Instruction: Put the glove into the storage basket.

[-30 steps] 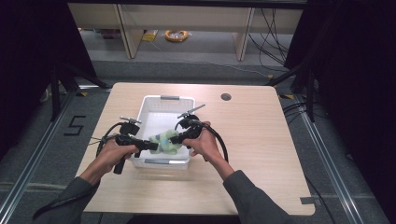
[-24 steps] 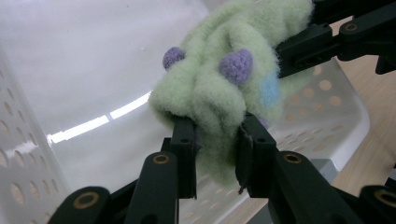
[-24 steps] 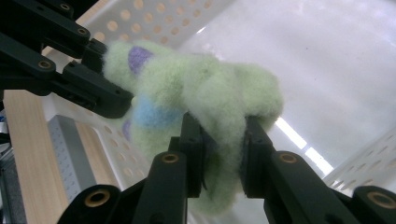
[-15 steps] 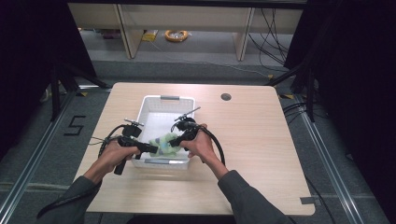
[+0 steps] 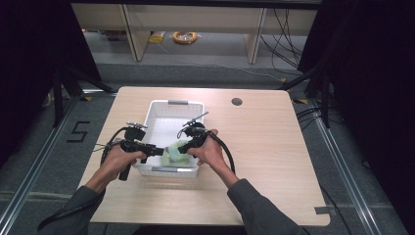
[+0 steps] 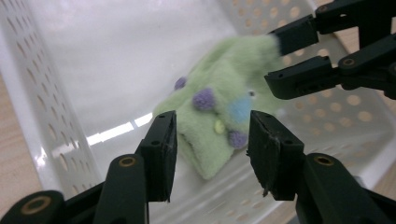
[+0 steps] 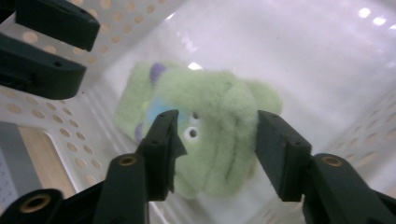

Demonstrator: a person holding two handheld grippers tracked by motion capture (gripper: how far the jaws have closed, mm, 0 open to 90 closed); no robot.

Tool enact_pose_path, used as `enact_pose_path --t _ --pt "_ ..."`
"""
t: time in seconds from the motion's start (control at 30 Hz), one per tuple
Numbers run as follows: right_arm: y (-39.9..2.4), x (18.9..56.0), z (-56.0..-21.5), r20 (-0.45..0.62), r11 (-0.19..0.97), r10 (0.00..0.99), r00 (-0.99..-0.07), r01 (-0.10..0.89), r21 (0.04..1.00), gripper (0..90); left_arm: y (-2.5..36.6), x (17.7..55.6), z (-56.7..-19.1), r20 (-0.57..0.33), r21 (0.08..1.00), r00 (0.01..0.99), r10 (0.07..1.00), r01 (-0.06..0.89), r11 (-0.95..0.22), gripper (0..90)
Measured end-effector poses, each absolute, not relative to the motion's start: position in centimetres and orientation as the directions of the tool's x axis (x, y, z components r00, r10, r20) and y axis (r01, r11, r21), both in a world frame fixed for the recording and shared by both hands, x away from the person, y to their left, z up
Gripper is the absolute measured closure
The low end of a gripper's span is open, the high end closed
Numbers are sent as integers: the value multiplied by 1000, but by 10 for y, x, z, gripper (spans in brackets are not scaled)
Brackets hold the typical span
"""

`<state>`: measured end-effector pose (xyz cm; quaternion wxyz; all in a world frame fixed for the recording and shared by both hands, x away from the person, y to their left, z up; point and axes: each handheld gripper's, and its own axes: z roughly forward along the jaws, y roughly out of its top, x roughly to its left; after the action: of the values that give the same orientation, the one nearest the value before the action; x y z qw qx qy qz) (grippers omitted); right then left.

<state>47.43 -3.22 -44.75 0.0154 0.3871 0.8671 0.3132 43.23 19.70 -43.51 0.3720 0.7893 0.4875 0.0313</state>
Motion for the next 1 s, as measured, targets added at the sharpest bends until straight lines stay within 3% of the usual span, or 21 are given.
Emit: enact_pose_path --t 0.17,0.43,1.0 --pt "-40 469 -426 223 474 681 -697 652 592 435 190 419 -420 -322 652 549 771 719 -240 454" --pt "-73 453 -403 227 448 657 -718 615 649 415 175 393 -412 -310 688 593 743 679 -254 367" --pt "-154 404 -404 248 398 628 -738 578 712 386 143 333 -419 -344 750 672 656 617 -239 337"
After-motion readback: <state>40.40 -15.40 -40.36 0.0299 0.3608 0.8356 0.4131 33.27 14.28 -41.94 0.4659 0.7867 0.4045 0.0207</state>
